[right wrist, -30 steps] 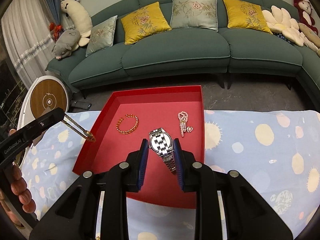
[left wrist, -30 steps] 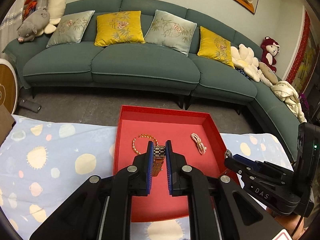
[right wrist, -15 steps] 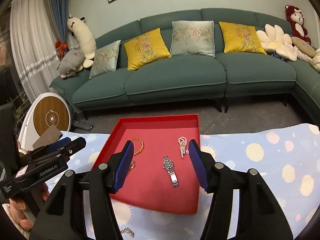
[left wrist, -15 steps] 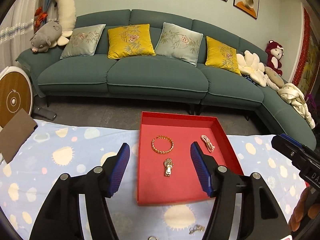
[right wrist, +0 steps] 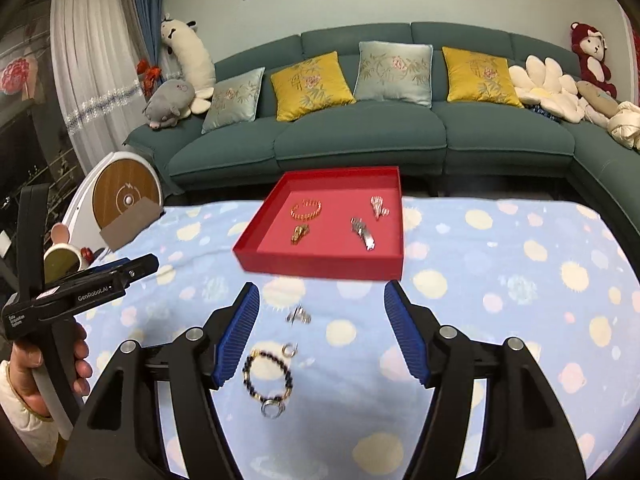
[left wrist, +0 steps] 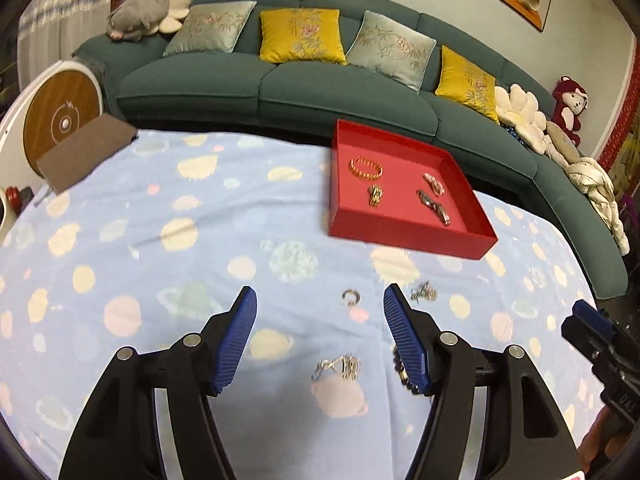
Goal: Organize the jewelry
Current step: 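Withdraw both tools from the tray back over the jewelry, then grasp the dark beaded bracelet with the right tool while the left tool grasps the silver chain pendant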
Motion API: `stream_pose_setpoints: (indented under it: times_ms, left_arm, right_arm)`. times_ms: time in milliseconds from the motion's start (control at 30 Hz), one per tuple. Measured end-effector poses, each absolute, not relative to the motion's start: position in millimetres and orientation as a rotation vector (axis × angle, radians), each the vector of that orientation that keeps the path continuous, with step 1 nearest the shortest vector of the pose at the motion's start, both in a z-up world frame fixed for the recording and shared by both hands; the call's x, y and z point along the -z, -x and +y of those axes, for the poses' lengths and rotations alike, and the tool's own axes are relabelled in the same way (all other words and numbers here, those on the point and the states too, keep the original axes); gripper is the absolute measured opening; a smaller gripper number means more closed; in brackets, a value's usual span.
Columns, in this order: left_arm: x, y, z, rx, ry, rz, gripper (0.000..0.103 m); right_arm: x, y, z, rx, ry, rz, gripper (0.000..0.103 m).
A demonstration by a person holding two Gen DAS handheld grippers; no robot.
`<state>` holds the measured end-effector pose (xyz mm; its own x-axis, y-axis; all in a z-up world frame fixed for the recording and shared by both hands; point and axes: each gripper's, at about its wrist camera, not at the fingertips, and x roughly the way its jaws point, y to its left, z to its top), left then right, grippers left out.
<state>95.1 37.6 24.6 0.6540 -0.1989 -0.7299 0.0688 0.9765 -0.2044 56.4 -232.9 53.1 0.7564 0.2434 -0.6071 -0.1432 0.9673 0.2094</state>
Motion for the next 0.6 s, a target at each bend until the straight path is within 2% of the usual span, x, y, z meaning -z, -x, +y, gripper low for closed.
stream_pose_setpoints:
  times_ms: [167,200,267,367,600]
  left_arm:
    - [-1,-89,35,0.173,0.132,0.872,0.063]
    - [4,-87,34,0.18,0.123,0.874,0.063]
    - [11,-86,32,0.203,0.12,0.897,0.063]
    - [21,-83,29,0.223,0.113,0.91,0.063]
    - [38,-83,24,0.246,0.078,0.945,0.063]
  right_arm:
    - [-11,-54,-206,-0.268,-0.114,0.793,0.061]
    - [-4,-55,-201,-0.269,-0.094,0.809,0.059]
    - [5,-58,-193,-0.277,-0.065,0.835,0.05]
    - [17,-65,-186,-0.279,-0.059,0.86,0.045]
    - [45,-82,-176,-0.277,-0.044,0.917,0.045]
